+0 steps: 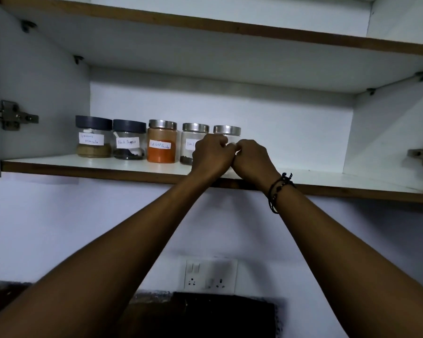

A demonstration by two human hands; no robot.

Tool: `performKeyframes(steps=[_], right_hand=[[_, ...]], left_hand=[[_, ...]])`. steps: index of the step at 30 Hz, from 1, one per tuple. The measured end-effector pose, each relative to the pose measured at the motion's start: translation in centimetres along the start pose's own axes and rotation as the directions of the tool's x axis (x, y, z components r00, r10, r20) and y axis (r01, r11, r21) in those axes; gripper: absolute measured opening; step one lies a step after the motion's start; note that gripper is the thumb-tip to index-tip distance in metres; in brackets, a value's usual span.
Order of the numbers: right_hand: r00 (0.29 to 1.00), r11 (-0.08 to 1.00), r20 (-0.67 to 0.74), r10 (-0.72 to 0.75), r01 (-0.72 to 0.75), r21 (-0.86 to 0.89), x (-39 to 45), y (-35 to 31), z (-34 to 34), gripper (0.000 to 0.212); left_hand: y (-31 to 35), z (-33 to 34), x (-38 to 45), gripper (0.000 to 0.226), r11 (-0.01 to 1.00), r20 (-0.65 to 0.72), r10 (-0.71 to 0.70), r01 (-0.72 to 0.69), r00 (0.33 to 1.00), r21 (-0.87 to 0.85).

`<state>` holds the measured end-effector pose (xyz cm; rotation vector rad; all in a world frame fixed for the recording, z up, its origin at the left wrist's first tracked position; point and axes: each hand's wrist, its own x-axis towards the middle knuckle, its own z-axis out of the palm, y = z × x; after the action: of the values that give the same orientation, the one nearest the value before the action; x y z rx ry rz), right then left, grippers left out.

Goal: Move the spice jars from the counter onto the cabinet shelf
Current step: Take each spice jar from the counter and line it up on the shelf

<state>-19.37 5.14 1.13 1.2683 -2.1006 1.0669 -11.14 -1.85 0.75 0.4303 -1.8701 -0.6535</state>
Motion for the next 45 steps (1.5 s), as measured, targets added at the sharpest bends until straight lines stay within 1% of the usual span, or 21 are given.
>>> performKeyframes(steps=[3,5,7,8,9,12,14,16,19,20,22,24,26,27,29,31,35,37,39,43,45], right_hand=[[0.987,0.996,-0.155,-0.044,0.055,0.071,-3.3,-0.3,-0.4,0.022],[0.968,0.984,-0.240,-0.074,0.110,0.139,-6.2,-0.5,-0.7,0.017],[0.953,0.967,-0.292,-0.083,0.147,0.206,-9.3,-0.2,-0.6,0.015],[0.954,0.962,-0.292,-0.060,0.133,0.240,-11.0,0.1,-0.3,0.014],[0.960,0.960,-0.279,-0.035,0.110,0.257,-12.2,0.5,0.2,0.014],[0.982,0.965,-0.174,0.071,-0.023,0.260,-17.3,2.8,2.8,0.015],[0.985,0.959,-0.080,0.153,-0.128,0.252,-20.8,4.6,4.9,0.016],[0.970,0.948,0.026,0.243,-0.243,0.207,-24.7,6.6,7.5,0.018],[0.917,0.922,0.190,0.350,-0.373,0.101,-30.2,9.7,11.3,0.021],[0.897,0.917,0.240,0.370,-0.394,0.059,-32.2,10.7,12.5,0.022],[0.831,0.898,0.357,0.428,-0.437,-0.059,-35.8,12.6,14.7,0.025],[0.705,0.858,0.496,0.506,-0.467,-0.212,-39.8,14.2,16.9,0.032],[0.615,0.841,0.579,0.535,-0.450,-0.300,-43.4,15.4,18.7,0.047],[0.586,0.830,0.593,0.553,-0.451,-0.328,-45.0,15.8,19.5,0.054],[0.555,0.799,0.581,0.596,-0.482,-0.359,-47.6,16.5,20.6,0.057],[0.567,0.786,0.549,0.615,-0.499,-0.365,-49.5,17.1,21.5,0.055],[0.610,0.788,0.505,0.611,-0.534,-0.308,-51.3,17.7,22.5,0.063],[0.630,0.791,0.489,0.603,-0.550,-0.268,-51.9,17.9,23.0,0.062],[0.635,0.786,0.482,0.603,-0.576,-0.224,-52.3,18.1,23.5,0.062],[0.651,0.789,0.465,0.600,-0.578,-0.209,-52.3,18.4,23.9,0.068],[0.656,0.780,0.447,0.607,-0.599,-0.181,-51.8,18.4,23.9,0.071]], left_hand=[[-0.1,-1.1,-2.9,0.024,0.975,0.007,0.153,-0.150,0.988,-0.165],[-0.7,-1.7,-5.3,0.021,0.939,-0.026,0.238,-0.237,0.971,-0.249],[-1.8,-1.8,-7.9,0.022,0.915,-0.069,0.340,-0.347,0.938,-0.208],[-2.5,-1.5,-9.5,0.023,0.904,-0.065,0.377,-0.383,0.924,-0.189],[-3.2,-1.1,-10.8,0.024,0.903,-0.049,0.384,-0.386,0.922,-0.190],[-6.4,0.9,-15.7,0.025,0.940,0.048,0.280,-0.264,0.959,-0.216],[-8.7,2.6,-19.2,0.025,0.963,0.143,0.186,-0.151,0.972,-0.225],[-11.3,4.3,-23.2,0.025,0.975,0.248,0.106,-0.052,0.963,-0.215],[-15.6,6.7,-29.0,0.027,0.991,0.405,0.032,0.023,0.914,-0.131],[-17.1,7.5,-30.9,0.028,0.994,0.461,0.013,0.037,0.887,-0.100],[-19.8,8.7,-34.3,0.028,0.995,0.601,-0.041,0.087,0.798,-0.046],[-22.3,10.0,-38.1,0.026,0.989,0.740,-0.114,0.143,0.663,0.024],[-24.1,10.8,-41.3,0.025,0.980,0.797,-0.189,0.160,0.574,0.117],[-24.7,11.4,-42.5,0.025,0.973,0.809,-0.222,0.178,0.545,0.147],[-25.3,12.3,-44.5,0.023,0.959,0.827,-0.263,0.226,0.496,0.170],[-25.5,13.1,-45.7,0.026,0.952,0.830,-0.285,0.240,0.480,0.189],[-25.3,14.2,-46.9,0.036,0.927,0.812,-0.323,0.333,0.486,0.170],[-25.5,14.2,-47.3,0.043,0.906,0.812,-0.356,0.382,0.462,0.181],[-25.6,14.2,-47.7,0.047,0.869,0.811,-0.393,0.462,0.434,0.174],[-25.4,14.1,-47.4,0.032,0.807,0.787,-0.435,0.577,0.437,0.126],[-25.4,13.9,-46.9,0.029,0.777,0.764,-0.470,0.618,0.442,0.120]])
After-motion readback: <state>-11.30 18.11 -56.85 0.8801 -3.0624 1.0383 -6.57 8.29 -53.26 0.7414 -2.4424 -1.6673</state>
